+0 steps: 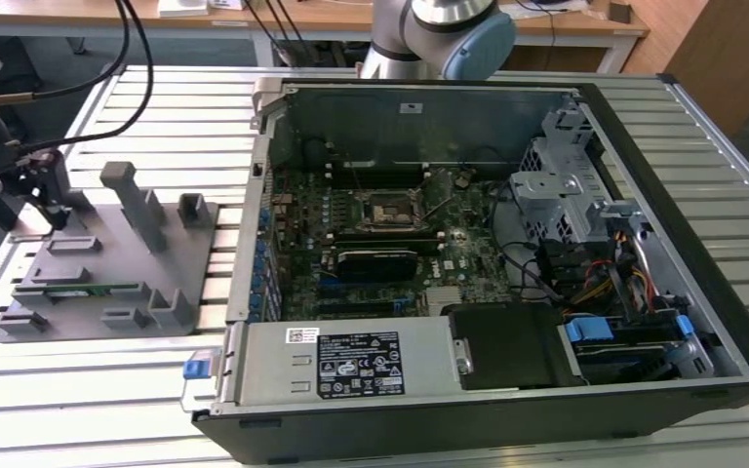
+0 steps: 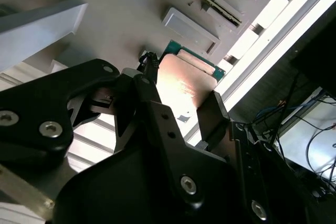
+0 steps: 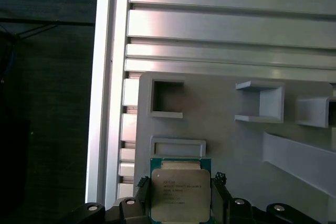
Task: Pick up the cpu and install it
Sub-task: 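Pick up the cpu and move it towards the insertion slot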
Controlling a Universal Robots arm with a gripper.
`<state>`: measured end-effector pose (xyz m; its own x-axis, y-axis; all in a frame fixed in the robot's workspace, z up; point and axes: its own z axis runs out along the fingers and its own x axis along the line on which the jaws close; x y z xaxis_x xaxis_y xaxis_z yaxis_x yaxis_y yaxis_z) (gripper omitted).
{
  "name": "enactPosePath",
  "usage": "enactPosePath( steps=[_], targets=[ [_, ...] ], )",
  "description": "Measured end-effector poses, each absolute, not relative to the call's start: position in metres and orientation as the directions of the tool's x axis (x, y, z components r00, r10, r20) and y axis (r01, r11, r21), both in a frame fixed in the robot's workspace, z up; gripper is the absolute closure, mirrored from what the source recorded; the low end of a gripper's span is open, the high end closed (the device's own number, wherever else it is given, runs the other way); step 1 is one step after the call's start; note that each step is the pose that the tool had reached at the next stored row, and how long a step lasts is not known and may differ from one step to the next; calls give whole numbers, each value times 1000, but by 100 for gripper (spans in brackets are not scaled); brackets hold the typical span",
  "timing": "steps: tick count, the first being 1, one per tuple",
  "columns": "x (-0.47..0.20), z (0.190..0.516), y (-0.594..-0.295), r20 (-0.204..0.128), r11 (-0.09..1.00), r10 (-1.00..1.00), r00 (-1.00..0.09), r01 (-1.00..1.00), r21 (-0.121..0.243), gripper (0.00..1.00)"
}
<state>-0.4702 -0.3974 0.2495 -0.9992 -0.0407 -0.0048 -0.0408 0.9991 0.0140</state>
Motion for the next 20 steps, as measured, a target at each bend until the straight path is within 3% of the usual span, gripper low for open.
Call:
enactPosePath(
  steps=[20],
  targets=[
    [-471,268,-395,-9,999,-41,-999,-41,14,46]
  ],
)
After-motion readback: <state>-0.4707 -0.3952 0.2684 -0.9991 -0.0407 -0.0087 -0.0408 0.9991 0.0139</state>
